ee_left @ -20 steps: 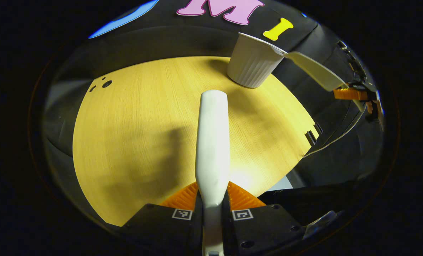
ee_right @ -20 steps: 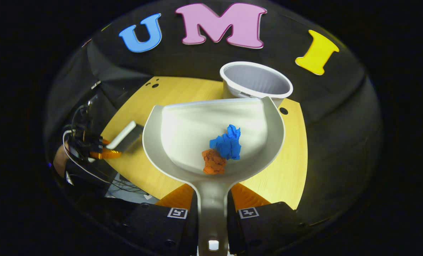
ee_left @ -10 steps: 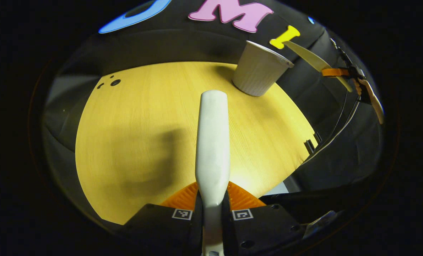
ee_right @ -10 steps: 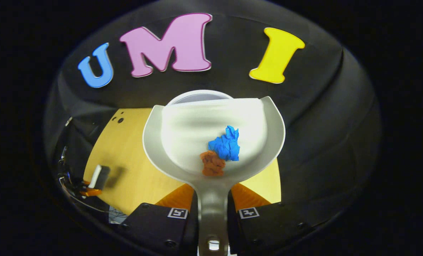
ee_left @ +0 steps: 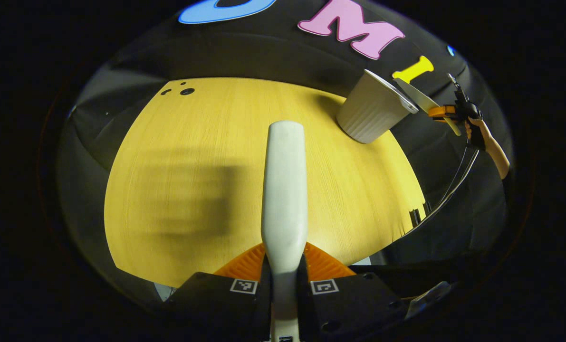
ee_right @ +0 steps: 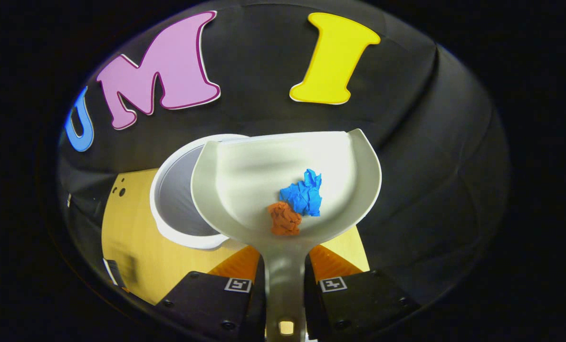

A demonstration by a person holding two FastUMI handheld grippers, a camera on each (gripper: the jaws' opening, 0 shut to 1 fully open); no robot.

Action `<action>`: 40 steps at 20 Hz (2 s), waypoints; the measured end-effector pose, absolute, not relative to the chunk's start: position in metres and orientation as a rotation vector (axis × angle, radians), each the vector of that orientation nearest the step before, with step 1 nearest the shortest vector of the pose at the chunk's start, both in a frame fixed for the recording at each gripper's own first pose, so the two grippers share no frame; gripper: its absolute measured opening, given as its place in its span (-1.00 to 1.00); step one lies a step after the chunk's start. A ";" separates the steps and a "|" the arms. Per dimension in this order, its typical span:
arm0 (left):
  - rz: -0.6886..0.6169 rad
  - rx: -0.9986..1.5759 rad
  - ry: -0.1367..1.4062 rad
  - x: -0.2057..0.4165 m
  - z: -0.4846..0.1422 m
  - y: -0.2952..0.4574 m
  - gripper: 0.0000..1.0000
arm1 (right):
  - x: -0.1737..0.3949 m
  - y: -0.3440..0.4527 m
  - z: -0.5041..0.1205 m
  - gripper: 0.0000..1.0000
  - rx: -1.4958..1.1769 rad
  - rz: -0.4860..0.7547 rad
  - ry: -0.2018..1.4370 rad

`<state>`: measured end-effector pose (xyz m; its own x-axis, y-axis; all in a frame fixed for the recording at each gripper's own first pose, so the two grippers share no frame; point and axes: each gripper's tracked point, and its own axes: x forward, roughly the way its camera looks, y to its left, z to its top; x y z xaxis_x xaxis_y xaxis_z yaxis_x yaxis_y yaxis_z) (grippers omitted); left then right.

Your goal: Pick up the small broom and dustpan from the desktop, sweep the trash into the dustpan with the broom, and then empty the trash into the garbage bin.

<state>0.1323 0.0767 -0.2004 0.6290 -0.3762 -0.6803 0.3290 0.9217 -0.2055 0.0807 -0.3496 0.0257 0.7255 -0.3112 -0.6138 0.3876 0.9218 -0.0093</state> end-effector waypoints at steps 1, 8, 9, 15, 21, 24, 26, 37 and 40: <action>-0.395 -0.077 0.796 0.131 -0.202 0.075 -0.48 | 0.083 -0.348 0.022 -0.26 0.097 -0.390 0.657; -0.343 -0.129 0.789 0.132 -0.199 0.075 -0.47 | 0.078 -0.342 0.032 -0.26 -0.246 -0.469 0.662; -0.338 -0.130 0.791 0.131 -0.200 0.077 -0.48 | 0.076 -0.344 0.034 -0.27 -0.319 -0.486 0.667; -0.298 -0.178 0.825 0.127 -0.214 0.089 -0.47 | 0.077 -0.344 0.051 -0.26 -0.667 -0.543 0.664; -0.280 -0.119 0.849 0.119 -0.217 0.104 -0.50 | 0.085 -0.347 0.061 -0.19 -0.957 -0.566 0.663; -0.260 -0.121 0.868 0.118 -0.220 0.111 -0.47 | 0.087 -0.344 0.070 -0.27 -1.119 -0.583 0.667; -0.268 -0.125 0.867 0.118 -0.218 0.109 -0.50 | 0.087 -0.341 0.072 -0.19 -1.173 -0.571 0.658; -0.285 -0.118 0.885 0.109 -0.228 0.102 -0.47 | 0.086 -0.329 0.074 -0.28 -1.298 -0.566 0.662; -0.268 -0.121 0.871 0.110 -0.230 0.106 -0.50 | 0.085 -0.333 0.067 -0.27 -1.174 -0.521 0.695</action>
<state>0.1099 0.1056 -0.2299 0.6133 -0.2813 -0.7381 0.1829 0.9596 -0.2137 0.0847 -0.3326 0.0670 0.6855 -0.6948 -0.2176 0.0143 0.3116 -0.9501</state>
